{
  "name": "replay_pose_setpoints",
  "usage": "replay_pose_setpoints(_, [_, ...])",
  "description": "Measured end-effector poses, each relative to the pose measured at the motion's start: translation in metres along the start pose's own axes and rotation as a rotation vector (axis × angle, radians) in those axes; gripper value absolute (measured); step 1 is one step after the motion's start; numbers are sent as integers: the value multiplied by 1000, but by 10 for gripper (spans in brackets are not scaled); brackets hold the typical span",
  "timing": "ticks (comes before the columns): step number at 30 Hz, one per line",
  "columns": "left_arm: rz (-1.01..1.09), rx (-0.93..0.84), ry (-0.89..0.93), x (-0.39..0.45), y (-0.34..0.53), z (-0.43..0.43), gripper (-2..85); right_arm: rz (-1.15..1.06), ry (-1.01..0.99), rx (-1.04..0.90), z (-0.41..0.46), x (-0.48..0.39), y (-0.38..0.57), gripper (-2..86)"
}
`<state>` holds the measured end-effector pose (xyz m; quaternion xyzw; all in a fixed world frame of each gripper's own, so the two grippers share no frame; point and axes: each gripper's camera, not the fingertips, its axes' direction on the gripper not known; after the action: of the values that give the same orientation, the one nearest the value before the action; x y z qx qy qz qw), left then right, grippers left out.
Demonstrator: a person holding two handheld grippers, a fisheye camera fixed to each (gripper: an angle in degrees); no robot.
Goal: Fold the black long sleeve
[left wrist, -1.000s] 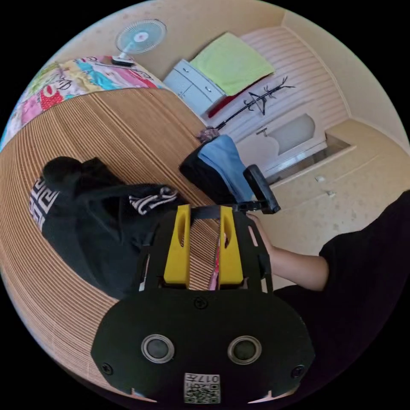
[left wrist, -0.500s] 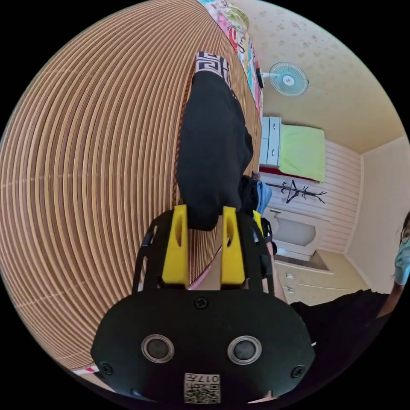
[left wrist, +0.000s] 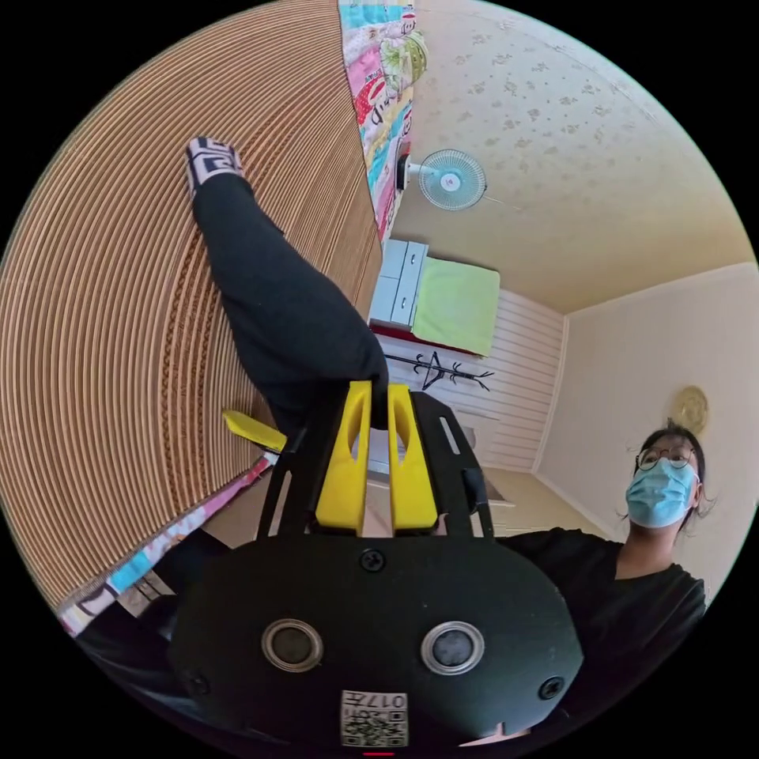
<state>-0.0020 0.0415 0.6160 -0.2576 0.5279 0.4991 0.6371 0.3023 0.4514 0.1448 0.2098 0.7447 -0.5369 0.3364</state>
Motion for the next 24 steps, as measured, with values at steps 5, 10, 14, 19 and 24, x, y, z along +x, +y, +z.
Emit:
replay_pose_setpoints(5, [17,47,6,38,22,-21,40,50,-305,-14,-4,10,21,116])
replay_pose_setpoints(10, [28,33,-4,70,54,-69,41,75,-21,-155,25,-35,61,86])
replay_pose_setpoints(14, [49,56,-112,96,83,-140,41,56,237,-244,86,-51,80,74])
replay_pose_setpoints(19, [127,144,-58,138,97,-248,41,-73,380,-451,256,-47,87,68])
replay_pose_setpoints(24, [340,204,-121,233,110,-375,41,-321,470,-611,435,-50,119,69])
